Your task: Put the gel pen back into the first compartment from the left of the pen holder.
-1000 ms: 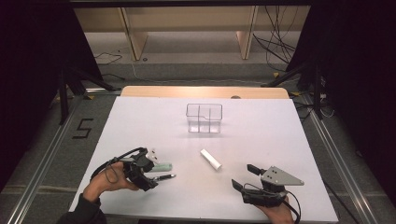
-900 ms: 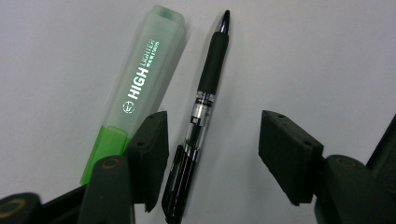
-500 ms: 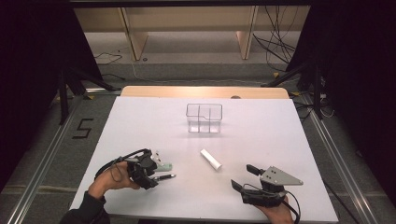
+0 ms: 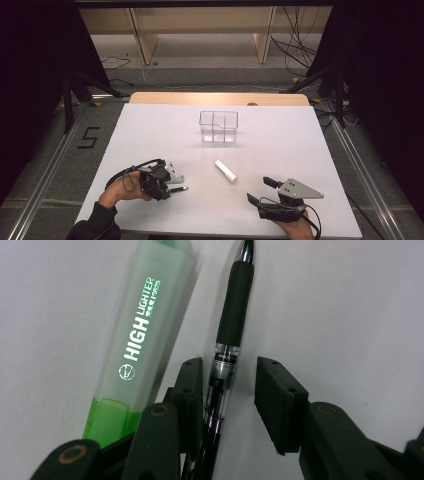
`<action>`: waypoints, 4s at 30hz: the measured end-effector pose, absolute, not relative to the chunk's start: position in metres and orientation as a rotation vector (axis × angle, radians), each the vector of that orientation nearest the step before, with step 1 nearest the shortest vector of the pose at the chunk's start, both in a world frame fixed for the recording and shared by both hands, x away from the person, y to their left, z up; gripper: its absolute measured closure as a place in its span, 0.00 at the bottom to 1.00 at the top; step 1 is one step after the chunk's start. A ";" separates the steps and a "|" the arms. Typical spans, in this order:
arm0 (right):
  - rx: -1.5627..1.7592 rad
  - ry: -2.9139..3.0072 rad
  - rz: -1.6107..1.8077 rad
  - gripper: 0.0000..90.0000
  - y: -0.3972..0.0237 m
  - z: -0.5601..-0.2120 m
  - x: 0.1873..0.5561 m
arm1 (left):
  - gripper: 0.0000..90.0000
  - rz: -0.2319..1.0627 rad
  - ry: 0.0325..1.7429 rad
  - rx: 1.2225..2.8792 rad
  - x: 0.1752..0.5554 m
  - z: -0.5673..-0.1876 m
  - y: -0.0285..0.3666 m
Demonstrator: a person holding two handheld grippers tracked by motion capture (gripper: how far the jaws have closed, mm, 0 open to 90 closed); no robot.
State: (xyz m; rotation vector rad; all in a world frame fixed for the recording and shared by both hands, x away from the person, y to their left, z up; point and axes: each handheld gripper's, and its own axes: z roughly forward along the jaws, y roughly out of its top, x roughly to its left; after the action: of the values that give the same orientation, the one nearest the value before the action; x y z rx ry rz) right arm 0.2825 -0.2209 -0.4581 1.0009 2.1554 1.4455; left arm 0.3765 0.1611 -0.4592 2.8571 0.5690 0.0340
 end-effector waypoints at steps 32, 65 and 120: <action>1.004 2.164 1.444 0.26 -0.220 -0.459 0.283 | 0.88 0.040 0.475 2.885 0.377 -0.461 0.160; 1.003 2.163 1.444 0.26 -0.220 -0.459 0.283 | 0.88 0.088 0.666 2.486 0.381 -0.426 0.162; 1.021 2.157 1.459 0.26 -0.222 -0.461 0.285 | 0.88 0.385 1.065 1.662 0.503 -0.370 0.113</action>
State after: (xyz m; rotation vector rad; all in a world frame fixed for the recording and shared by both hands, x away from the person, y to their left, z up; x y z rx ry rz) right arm 0.2846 -0.2221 -0.4607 1.0210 2.1575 1.4595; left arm 0.5032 0.1131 -0.3704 1.6620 1.0645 0.3854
